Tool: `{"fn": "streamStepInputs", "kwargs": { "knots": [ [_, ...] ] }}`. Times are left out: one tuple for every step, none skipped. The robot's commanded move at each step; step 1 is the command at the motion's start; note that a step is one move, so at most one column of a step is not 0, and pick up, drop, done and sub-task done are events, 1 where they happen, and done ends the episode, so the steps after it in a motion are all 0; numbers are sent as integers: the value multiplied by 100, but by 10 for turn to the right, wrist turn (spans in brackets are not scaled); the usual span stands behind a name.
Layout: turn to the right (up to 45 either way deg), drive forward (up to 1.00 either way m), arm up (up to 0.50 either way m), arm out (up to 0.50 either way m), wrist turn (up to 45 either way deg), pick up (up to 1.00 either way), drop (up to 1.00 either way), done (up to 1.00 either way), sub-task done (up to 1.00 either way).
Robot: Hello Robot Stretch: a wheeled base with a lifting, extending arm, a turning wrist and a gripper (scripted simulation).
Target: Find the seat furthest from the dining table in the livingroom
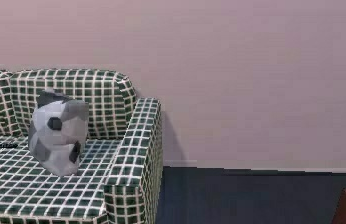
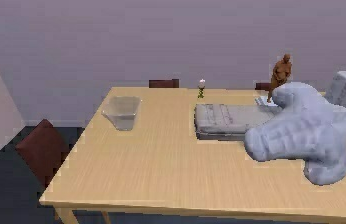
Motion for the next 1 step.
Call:
{"fn": "streamStepInputs", "kwargs": {
  "knots": [
    [-120,0,0,0,0,0,0,0,0]
  ]
}}
